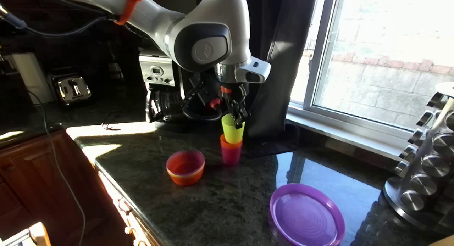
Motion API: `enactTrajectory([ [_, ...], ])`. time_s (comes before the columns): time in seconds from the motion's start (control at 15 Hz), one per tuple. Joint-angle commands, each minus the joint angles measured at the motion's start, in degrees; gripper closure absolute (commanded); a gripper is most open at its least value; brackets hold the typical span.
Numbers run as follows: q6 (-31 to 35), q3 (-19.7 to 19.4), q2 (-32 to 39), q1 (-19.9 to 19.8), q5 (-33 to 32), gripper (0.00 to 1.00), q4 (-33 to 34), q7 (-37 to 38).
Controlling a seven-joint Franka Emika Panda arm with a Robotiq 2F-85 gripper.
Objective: Place the bowls inside each other and place the cups separately
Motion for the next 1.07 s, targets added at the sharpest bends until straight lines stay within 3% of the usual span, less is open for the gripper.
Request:
enactTrajectory([
  [0.0,1.72,-0.19,-6.49,-0.49,2.03,0.99,-4.50,-2.17],
  [0.53,0.05,-3.24,-14.69,-2.75,0.25,0.99,-9.51,-8.97],
  [1.0,0.47,-7.18,-11.28,-4.35,2.01,0.99,-11.23,-15.83],
])
